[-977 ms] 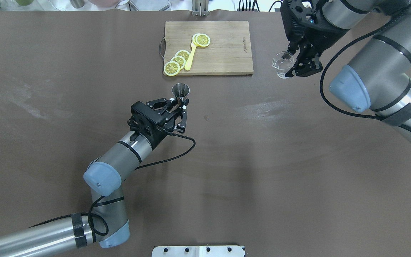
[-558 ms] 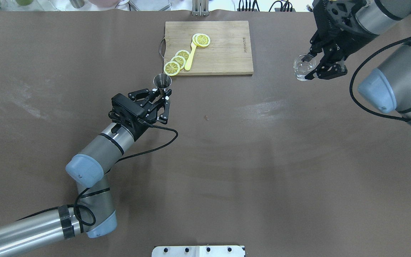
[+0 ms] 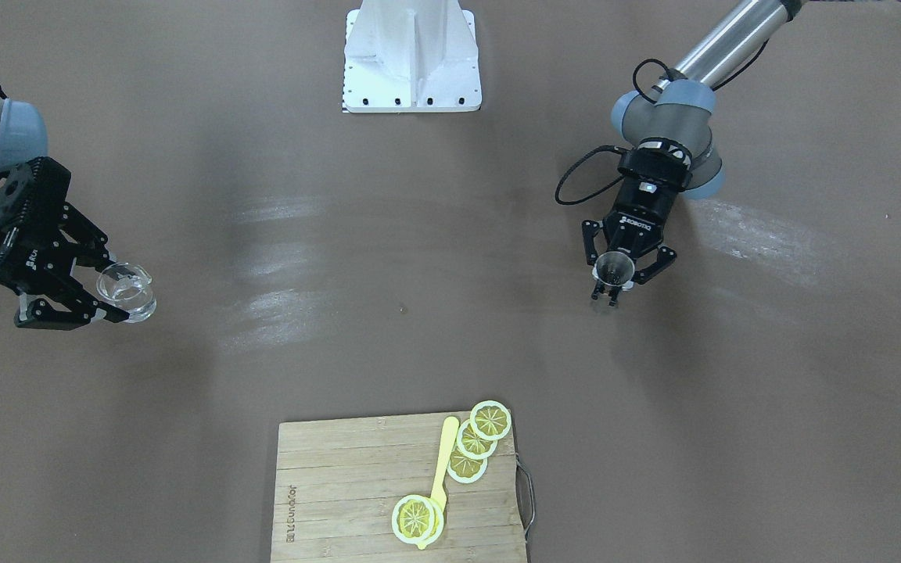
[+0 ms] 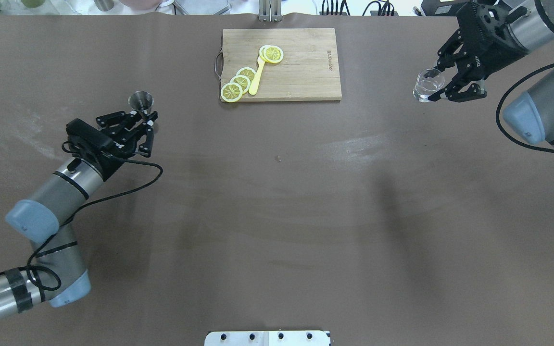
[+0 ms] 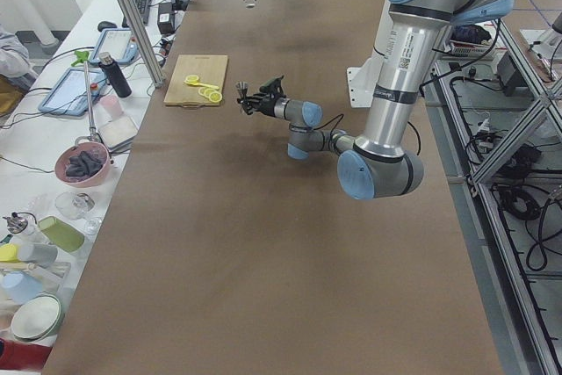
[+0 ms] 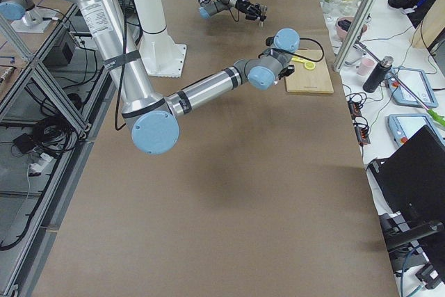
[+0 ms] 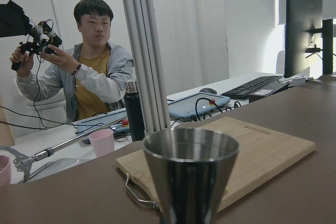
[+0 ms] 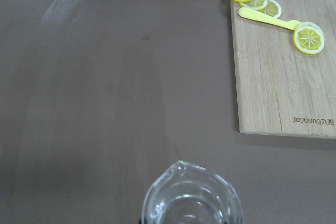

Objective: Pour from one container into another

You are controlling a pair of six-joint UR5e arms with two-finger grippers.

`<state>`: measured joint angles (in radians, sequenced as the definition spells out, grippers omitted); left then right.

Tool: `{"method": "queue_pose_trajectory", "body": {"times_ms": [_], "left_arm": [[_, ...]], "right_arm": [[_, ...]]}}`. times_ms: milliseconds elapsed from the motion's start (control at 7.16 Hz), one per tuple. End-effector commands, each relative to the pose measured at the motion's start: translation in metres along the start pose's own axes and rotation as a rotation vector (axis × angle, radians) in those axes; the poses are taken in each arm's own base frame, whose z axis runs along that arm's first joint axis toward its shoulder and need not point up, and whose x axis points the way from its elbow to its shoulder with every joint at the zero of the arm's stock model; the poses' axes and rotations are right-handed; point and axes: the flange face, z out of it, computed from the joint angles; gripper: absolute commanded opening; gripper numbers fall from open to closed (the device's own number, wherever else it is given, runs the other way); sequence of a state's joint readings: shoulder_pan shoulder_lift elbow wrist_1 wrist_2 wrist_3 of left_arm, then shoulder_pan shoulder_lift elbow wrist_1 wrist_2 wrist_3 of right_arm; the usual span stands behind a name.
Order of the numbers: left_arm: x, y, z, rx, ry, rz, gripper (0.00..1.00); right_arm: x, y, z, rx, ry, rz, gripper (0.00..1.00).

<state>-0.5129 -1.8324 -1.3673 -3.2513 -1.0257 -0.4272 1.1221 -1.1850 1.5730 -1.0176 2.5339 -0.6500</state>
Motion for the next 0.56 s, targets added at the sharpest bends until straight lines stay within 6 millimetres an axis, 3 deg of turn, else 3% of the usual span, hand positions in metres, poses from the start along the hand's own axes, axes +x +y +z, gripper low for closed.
{"method": "queue_pose_trajectory", "body": {"times_ms": [0,279,419], "left_arm": [[-0.078,0.032,-0.044,-0.046,-0.041,0.033,0.00],[-0.118,0.065,-0.088,-0.095,-0.126,0.022,0.00],[-0.125,0.069,-0.096,-0.071,-0.190,-0.074,0.00]], "right_arm": [[0.003,0.032,0.017,0.049,0.017,0.002,0.00],[-0.002,0.071,0.040,0.103,0.035,0.013,0.00],[-0.007,0.081,0.055,0.116,0.031,0.012,0.00]]}}
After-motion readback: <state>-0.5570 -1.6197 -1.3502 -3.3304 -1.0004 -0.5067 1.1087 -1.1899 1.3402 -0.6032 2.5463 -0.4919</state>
